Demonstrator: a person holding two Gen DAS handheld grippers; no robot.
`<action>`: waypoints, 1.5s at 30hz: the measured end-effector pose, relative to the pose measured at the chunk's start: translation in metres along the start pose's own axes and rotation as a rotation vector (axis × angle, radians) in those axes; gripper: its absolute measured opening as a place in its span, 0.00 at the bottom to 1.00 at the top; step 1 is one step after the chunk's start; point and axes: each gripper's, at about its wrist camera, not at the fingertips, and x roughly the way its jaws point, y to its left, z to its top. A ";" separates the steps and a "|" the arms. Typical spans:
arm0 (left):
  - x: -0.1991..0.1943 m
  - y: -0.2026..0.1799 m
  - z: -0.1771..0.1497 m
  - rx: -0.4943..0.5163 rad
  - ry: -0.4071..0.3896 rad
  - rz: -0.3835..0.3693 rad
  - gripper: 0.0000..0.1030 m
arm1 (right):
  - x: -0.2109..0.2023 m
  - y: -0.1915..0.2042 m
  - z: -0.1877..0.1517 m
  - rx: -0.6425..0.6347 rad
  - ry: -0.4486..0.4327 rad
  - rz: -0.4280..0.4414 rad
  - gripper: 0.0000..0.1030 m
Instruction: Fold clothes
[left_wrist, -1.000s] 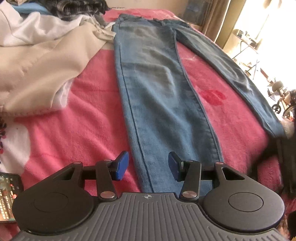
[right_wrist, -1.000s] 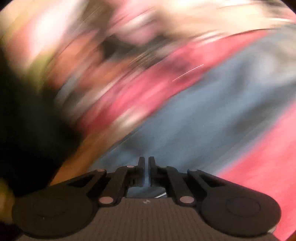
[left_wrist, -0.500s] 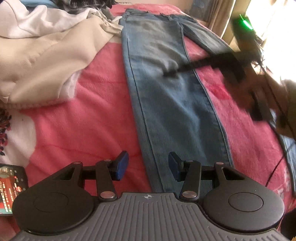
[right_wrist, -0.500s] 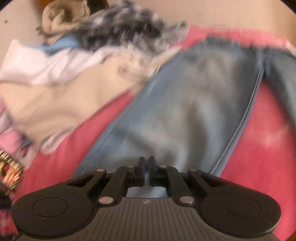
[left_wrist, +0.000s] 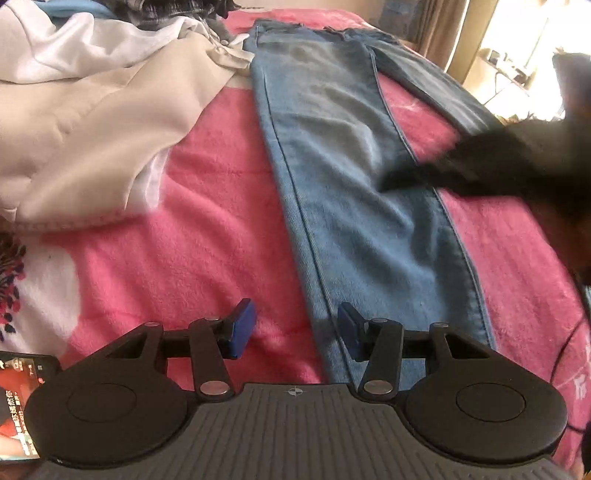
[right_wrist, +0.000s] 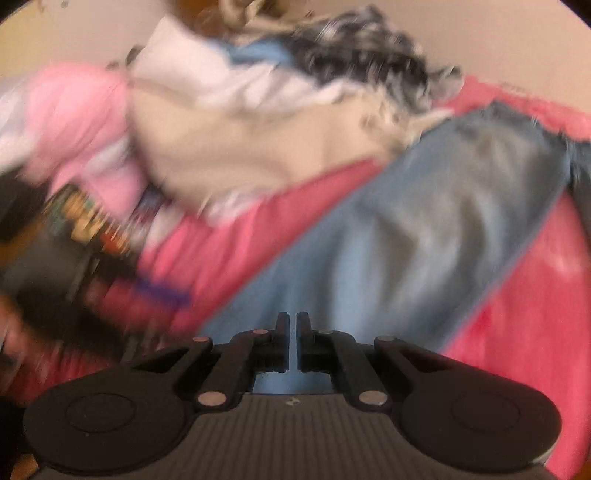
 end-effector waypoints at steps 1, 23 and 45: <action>-0.001 0.000 -0.001 0.002 -0.001 0.005 0.48 | 0.012 -0.002 0.007 0.001 -0.002 -0.021 0.04; -0.026 -0.009 -0.020 -0.058 -0.009 -0.021 0.56 | -0.082 0.083 -0.151 0.329 0.327 0.138 0.12; -0.077 -0.041 -0.009 -0.084 -0.174 -0.082 1.00 | -0.179 0.081 -0.109 0.513 -0.009 -0.414 0.44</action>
